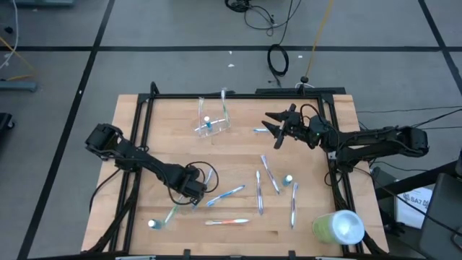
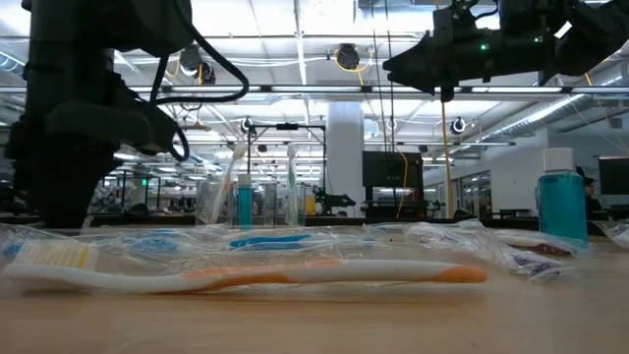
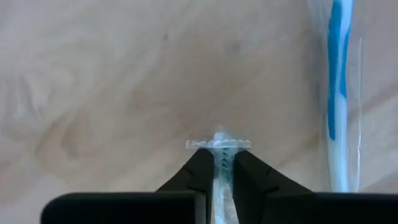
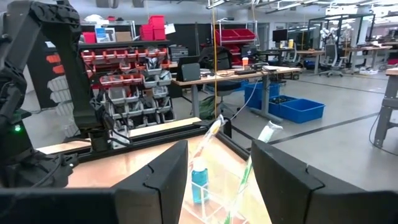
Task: Pick & Place toothbrushing station
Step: Put the green toothbrush into the transparent organizer
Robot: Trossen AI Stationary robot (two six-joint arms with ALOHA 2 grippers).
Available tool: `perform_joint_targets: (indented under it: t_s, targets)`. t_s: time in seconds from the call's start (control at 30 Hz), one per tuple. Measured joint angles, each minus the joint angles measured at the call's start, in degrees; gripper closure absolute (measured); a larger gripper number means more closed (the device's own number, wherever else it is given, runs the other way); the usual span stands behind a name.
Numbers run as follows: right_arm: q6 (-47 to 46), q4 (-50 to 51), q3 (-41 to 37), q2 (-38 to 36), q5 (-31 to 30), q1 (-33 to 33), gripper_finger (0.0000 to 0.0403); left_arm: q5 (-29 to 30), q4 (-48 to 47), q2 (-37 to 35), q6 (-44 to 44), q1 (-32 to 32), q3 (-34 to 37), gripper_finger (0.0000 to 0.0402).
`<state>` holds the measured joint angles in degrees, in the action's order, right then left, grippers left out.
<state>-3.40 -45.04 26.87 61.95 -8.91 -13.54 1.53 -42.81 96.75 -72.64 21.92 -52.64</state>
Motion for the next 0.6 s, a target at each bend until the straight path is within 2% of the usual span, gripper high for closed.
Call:
perform_joint_targets:
  t_s: [0.33,0.6]
  targets:
    - [-0.42,0.0,0.0,0.0,0.1,0.02,0.0234,6.21,-0.4,-1.43,9.4,-5.25,-4.24,0.0346]
    - [-0.42,0.03,0.0,0.0,0.15,0.02,0.0234,13.76,-0.86,-11.26,22.03,-11.03,-7.79,0.036]
